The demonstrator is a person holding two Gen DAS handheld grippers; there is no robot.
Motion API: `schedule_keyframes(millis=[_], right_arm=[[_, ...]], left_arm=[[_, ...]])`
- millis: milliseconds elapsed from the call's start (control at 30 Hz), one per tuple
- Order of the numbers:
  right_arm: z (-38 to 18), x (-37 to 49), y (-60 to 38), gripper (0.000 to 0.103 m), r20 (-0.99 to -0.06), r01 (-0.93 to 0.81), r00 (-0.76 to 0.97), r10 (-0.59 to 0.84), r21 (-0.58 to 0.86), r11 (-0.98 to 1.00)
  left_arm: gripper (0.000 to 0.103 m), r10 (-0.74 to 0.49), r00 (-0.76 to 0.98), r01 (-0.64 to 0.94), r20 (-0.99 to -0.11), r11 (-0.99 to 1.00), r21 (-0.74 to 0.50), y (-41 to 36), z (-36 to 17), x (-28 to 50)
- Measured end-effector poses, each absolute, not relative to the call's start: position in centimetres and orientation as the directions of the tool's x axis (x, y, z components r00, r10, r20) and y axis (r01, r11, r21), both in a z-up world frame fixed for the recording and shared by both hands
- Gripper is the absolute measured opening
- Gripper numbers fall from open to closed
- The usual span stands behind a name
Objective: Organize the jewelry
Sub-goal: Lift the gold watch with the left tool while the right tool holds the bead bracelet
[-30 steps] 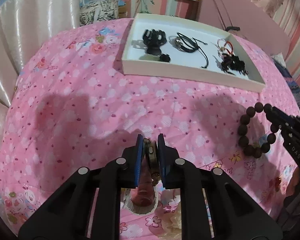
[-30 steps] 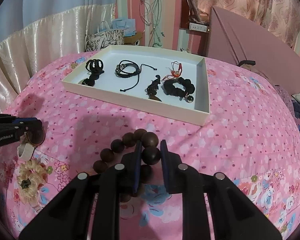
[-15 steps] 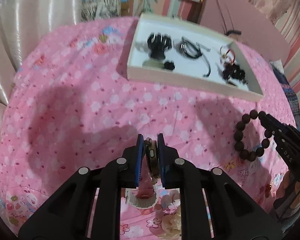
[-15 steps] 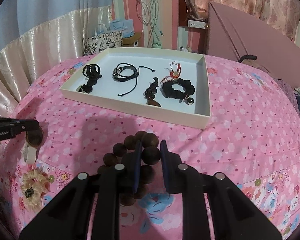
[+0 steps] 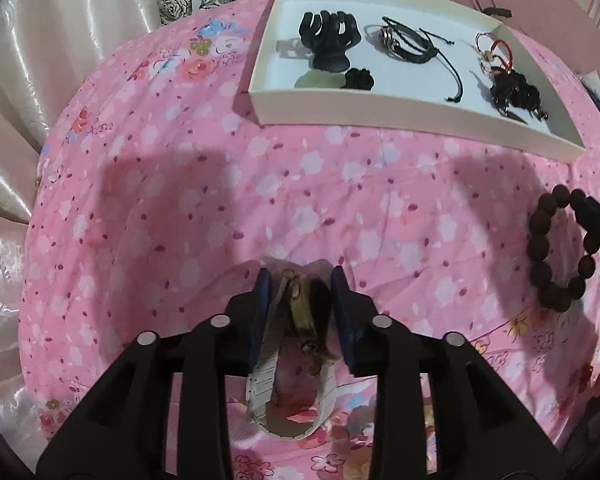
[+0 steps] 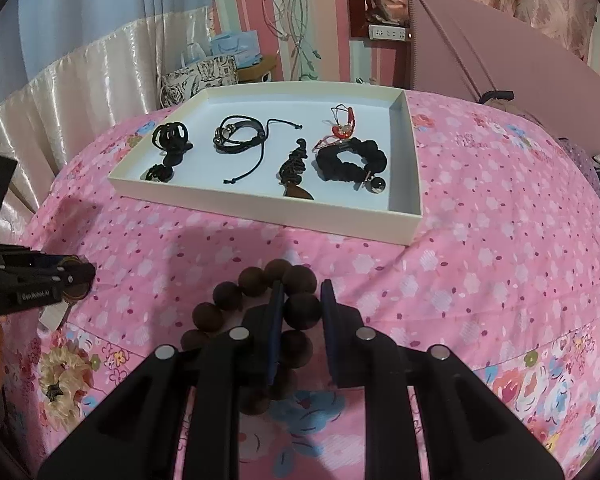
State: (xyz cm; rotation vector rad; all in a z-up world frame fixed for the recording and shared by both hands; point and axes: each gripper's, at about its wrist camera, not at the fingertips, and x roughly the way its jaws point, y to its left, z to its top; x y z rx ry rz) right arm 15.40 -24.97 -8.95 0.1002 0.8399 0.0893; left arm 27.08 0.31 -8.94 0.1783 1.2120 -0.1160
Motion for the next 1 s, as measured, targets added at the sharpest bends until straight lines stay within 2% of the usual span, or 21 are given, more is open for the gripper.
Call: schedule_keyframes(millis=[133, 267, 700, 1000], right_arm=[[-8.8, 15.4, -25.1, 0.019, -0.736, -0.034, 0.667, 0.118, 0.128, 0.991], [-8.5, 15.3, -25.3, 0.019, -0.731, -0.03, 0.672, 0.118, 0.133, 0.991], [-6.8, 15.1, -25.6, 0.019, -0.707, -0.035, 0.696, 0.128, 0.144, 0.989], [-6.8, 15.3, -25.5, 0.019, -0.709, -0.032, 0.694, 0.127, 0.146, 0.989]], left_arm=[[0.027, 0.002, 0.348, 0.193, -0.938, 0.978, 0.074, 0.2, -8.9, 27.0], [0.014, -0.019, 0.358, 0.199, -0.934, 0.978, 0.056, 0.5, -8.1, 25.9], [0.013, -0.116, 0.455, 0.219, -0.883, 0.976, -0.016, 0.7, -3.7, 24.6], [0.013, -0.147, 0.458, 0.237, -0.877, 0.971, -0.039, 0.2, -3.2, 24.5]])
